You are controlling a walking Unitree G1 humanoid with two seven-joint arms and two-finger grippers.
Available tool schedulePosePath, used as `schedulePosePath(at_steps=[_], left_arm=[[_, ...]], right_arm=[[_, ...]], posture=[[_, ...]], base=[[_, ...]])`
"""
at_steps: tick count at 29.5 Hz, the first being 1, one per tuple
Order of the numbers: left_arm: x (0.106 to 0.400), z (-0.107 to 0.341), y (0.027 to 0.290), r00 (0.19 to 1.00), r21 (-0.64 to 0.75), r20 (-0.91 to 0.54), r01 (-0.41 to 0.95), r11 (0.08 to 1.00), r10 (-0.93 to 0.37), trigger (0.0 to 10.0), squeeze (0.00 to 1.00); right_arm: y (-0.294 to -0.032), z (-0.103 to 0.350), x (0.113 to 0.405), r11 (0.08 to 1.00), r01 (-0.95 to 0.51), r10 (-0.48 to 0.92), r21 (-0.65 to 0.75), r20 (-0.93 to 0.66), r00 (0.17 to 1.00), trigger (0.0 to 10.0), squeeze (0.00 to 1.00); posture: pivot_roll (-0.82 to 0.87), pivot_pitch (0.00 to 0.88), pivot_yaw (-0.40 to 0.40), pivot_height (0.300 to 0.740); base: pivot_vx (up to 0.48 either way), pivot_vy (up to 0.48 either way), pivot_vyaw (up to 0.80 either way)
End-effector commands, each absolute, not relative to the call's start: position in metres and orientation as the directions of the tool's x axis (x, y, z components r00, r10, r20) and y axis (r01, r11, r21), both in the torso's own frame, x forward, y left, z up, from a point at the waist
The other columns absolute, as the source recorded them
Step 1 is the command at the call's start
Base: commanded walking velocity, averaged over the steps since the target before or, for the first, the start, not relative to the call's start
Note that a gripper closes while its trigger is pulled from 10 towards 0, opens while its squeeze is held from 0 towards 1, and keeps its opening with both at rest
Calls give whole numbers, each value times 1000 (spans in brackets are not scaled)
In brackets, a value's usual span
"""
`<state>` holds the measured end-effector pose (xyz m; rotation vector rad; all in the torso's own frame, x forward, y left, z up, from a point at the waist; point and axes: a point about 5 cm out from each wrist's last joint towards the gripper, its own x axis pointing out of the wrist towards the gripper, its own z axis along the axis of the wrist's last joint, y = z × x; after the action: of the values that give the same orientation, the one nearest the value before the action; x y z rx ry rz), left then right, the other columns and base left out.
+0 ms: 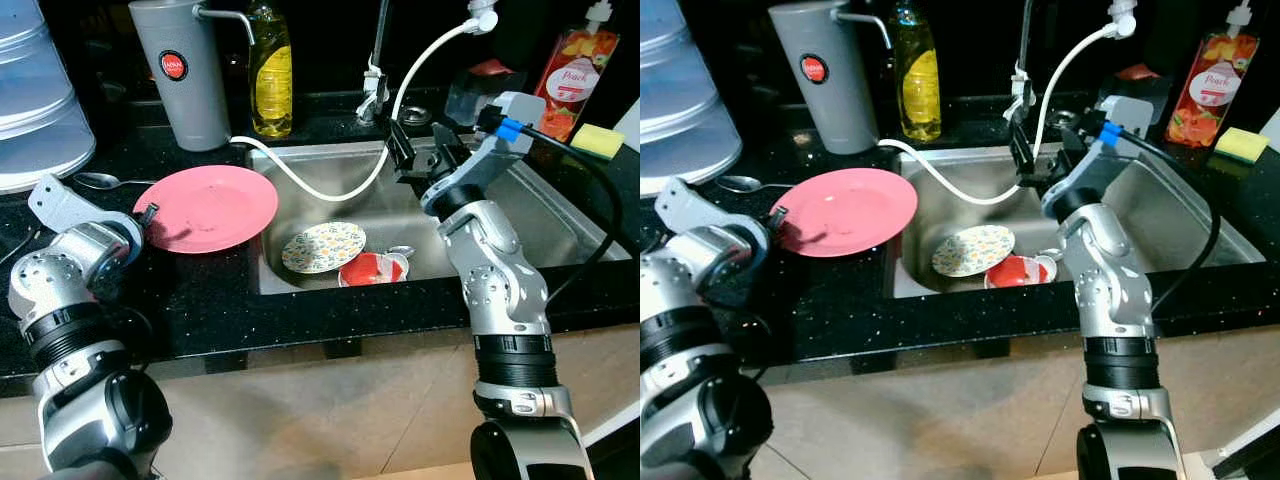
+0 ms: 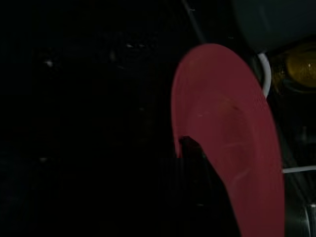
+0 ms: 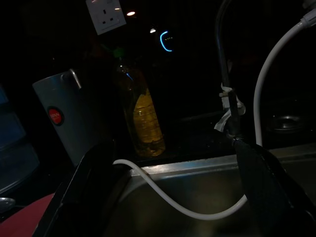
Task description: Kitchen organization
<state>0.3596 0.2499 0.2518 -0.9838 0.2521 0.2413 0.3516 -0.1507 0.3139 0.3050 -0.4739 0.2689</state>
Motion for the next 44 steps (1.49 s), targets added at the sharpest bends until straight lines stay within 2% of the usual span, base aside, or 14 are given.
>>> schedulePosePath(at_steps=[1, 3, 8, 9, 10, 11, 15, 17, 27, 29, 33, 34, 37, 44], left_arm=[[357, 221, 249, 886, -734, -454, -431, 526, 93, 0, 0], [357, 221, 249, 886, -735, -453, -431, 523, 94, 0, 0], [363, 249, 244, 964, -833, -262, -251, 493, 48, 0, 0], [363, 263, 242, 983, -847, -178, -171, 504, 34, 7569, 0], [362, 272, 240, 992, -850, -124, -119, 512, 25, 7569, 0], [362, 287, 236, 999, -863, -32, -24, 504, -7, 10000, 0], [358, 308, 232, 994, -856, 99, 109, 505, -47, 10000, 0], [351, 338, 229, 956, -818, 276, 290, 497, -103, 10000, 0], [340, 364, 220, 869, -742, 450, 491, 456, -205, 10000, 0], [338, 366, 213, 837, -715, 476, 547, 434, -270, 10000, 0], [336, 367, 210, 824, -695, 492, 566, 443, -280, 10000, 0], [336, 367, 210, 824, -695, 492, 566, 443, -280, 10000, 0], [333, 371, 204, 791, -654, 520, 611, 446, -322, 10000, 0], [325, 377, 191, 729, -575, 551, 684, 448, -406, 10000, 0]], right_arm=[[-153, 315, 349, 916, -324, 176, 238, 487, 855, 10000, 0], [-153, 315, 349, 916, -323, 175, 237, 487, 855, 10000, 0], [-154, 315, 349, 917, -319, 171, 238, 488, 856, 10000, 0], [-154, 315, 349, 918, -319, 172, 234, 490, 855, 10000, 0], [-154, 315, 349, 919, -318, 172, 232, 490, 854, 10000, 0], [-153, 316, 349, 918, -322, 176, 230, 492, 852, 10000, 0], [-152, 316, 348, 914, -333, 184, 230, 497, 848, 10000, 0], [-150, 319, 346, 897, -367, 201, 245, 513, 834, 10000, 0], [-147, 324, 341, 862, -432, 238, 265, 540, 807, 10000, 0], [-140, 323, 336, 780, -543, 325, 310, 540, 776, 10000, 0], [-136, 323, 325, 631, -679, 420, 375, 571, 705, 10000, 0], [-136, 323, 325, 631, -679, 420, 375, 571, 705, 10000, 0], [-128, 322, 319, 426, -755, 471, 499, 590, 656, 10000, 0], [-129, 317, 325, 388, -729, 458, 564, 568, 684, 10000, 0]], posture=[[-58, 124, 46, 740], [-58, 124, 46, 740], [-62, 128, 44, 740], [-62, 128, 44, 740], [-62, 128, 44, 740], [-62, 128, 44, 740], [-62, 128, 44, 740], [-62, 128, 44, 740], [-66, 127, 40, 740], [-73, 128, 40, 740], [-73, 128, 39, 740], [-73, 128, 39, 740], [-74, 129, 37, 740], [-78, 129, 33, 740]], base=[[0, 0, 0], [0, 0, 0], [0, 0, 0], [0, 0, 0], [0, 0, 0], [0, 0, 0], [0, 0, 0], [0, 0, 0], [0, 0, 0], [0, 0, 0], [0, 0, 0], [0, 0, 0], [0, 0, 0], [0, 0, 0]])
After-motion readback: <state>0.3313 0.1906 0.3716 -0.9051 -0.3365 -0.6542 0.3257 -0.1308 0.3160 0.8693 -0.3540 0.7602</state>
